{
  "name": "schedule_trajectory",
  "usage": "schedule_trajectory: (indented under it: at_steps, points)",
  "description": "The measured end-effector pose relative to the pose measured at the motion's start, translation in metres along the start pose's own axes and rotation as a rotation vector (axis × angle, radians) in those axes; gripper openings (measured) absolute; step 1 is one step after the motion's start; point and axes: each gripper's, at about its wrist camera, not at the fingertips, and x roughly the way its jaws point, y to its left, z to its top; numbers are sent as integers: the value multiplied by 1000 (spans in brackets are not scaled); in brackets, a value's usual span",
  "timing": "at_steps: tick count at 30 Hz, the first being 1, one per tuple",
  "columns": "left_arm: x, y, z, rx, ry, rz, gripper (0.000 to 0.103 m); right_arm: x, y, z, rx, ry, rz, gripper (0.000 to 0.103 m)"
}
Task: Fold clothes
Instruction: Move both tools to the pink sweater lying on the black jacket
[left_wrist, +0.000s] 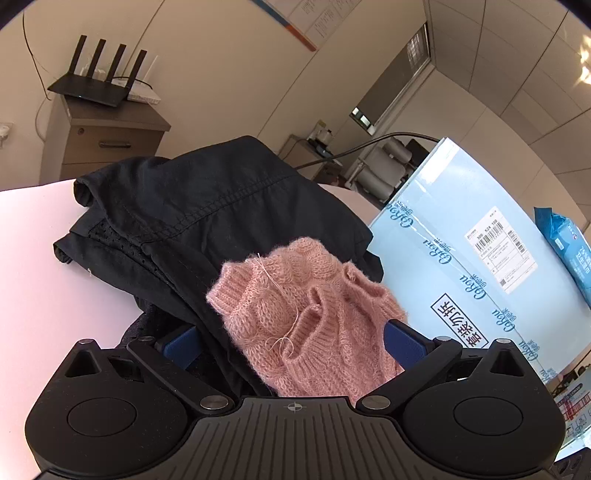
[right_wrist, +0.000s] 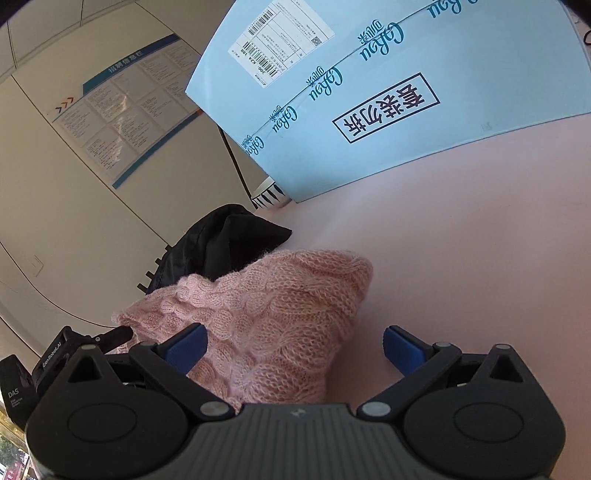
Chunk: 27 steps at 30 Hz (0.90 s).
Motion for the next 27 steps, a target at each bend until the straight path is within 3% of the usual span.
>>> schedule_trajectory:
  at_steps: [5, 8, 10, 12, 14, 17, 19, 25, 27]
  points:
    - [-10, -9, -3, 8, -7, 41, 102, 7, 2, -2, -26, 1, 31, 99]
    - [-32, -17, -6, 69, -83, 79, 102, 8, 3, -1, -46, 5, 44, 99]
    - [-41, -20, -3, 86, -116, 50, 103, 7, 4, -1, -56, 3, 49, 99]
    - [-39, -19, 4, 82, -90, -7, 103, 7, 4, -1, -65, 3, 55, 99]
    - [-20, -16, 12, 72, -1, -43, 103, 8, 5, -2, -74, 4, 59, 99]
    - [7, -3, 13, 13, 66, -17, 103, 8, 5, -2, -78, 5, 67, 99]
    - [15, 2, 9, -8, 81, -4, 103, 8, 4, -2, -84, 8, 71, 99]
    - [24, -4, 2, 54, 80, 16, 102, 11, 5, -3, -103, 8, 62, 100]
    - [26, -7, 2, 55, 84, 19, 97, 13, 5, -2, -96, 0, 56, 99]
